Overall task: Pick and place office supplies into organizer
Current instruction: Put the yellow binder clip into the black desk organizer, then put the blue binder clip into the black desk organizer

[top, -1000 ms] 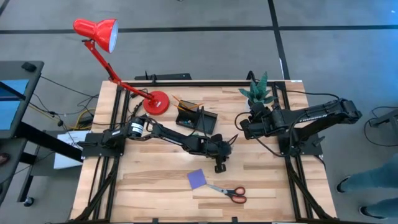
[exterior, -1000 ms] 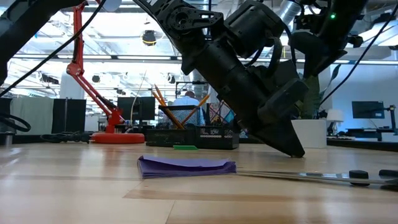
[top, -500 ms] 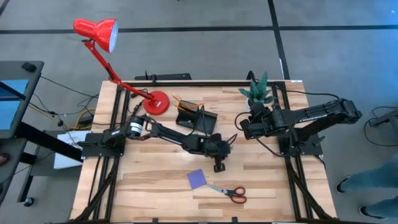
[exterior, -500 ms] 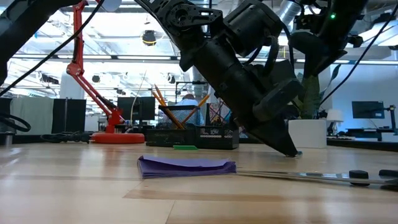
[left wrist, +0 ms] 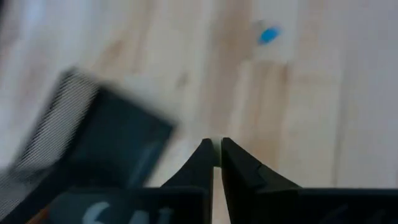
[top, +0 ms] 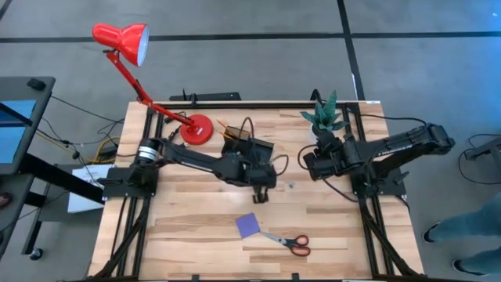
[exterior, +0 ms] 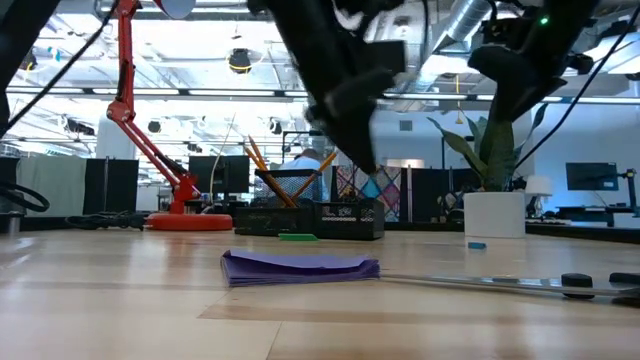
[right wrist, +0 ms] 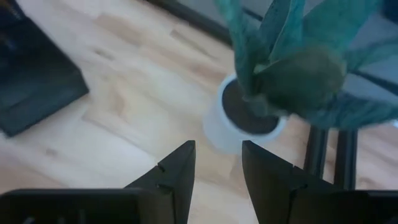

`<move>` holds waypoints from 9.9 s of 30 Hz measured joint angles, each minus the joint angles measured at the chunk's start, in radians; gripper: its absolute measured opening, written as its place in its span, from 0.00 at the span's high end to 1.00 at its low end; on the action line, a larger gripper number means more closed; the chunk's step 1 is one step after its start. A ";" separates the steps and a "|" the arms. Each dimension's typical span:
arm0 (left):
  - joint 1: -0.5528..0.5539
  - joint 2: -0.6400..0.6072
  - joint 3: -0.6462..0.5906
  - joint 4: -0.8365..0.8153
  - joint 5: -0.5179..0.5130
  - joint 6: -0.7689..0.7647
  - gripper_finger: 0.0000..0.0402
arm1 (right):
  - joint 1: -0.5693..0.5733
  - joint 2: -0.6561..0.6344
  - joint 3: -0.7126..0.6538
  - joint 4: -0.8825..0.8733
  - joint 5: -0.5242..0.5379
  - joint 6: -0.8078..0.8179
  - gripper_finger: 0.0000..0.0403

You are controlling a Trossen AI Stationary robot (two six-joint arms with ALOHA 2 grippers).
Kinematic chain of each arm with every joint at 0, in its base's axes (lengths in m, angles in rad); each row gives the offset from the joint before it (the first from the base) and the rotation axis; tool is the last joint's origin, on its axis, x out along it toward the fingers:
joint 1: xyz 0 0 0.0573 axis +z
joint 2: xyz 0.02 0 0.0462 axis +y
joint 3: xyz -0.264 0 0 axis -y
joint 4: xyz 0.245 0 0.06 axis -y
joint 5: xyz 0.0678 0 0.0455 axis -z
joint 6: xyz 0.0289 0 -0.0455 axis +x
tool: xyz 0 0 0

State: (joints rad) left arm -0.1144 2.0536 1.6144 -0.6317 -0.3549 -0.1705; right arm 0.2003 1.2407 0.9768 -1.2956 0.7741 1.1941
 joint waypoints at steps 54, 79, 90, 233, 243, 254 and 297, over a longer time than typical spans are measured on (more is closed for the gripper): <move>0.301 -0.405 -0.678 0.321 -0.019 -0.146 0.84 | 0.234 0.004 0.000 0.014 -0.018 0.237 0.69; 0.274 -0.588 -0.677 0.281 0.071 -0.175 0.82 | 0.183 0.337 0.000 0.415 -0.358 -0.170 0.64; 0.150 -0.633 -0.677 0.423 0.269 -0.126 0.82 | 0.170 0.345 0.000 0.432 -0.360 -0.173 0.66; 0.265 -0.165 -0.268 -0.235 -0.095 -0.178 0.92 | 0.213 -0.009 -0.004 0.186 -0.118 -0.015 0.69; 0.274 -0.165 -0.276 -0.206 -0.095 -0.183 0.90 | 0.213 -0.009 -0.003 0.195 -0.119 -0.015 0.69; 0.304 -0.165 -0.276 -0.207 -0.079 -0.208 0.78 | 0.212 -0.009 -0.003 0.232 -0.122 -0.016 0.69; 0.285 -0.165 -0.276 -0.207 0.001 -0.283 0.91 | 0.212 -0.009 -0.003 0.232 -0.121 -0.053 0.69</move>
State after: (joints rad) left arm 0.1706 1.8889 1.3388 -0.8388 -0.3534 -0.4539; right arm 0.4122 1.2316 0.9741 -1.0637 0.6529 1.1412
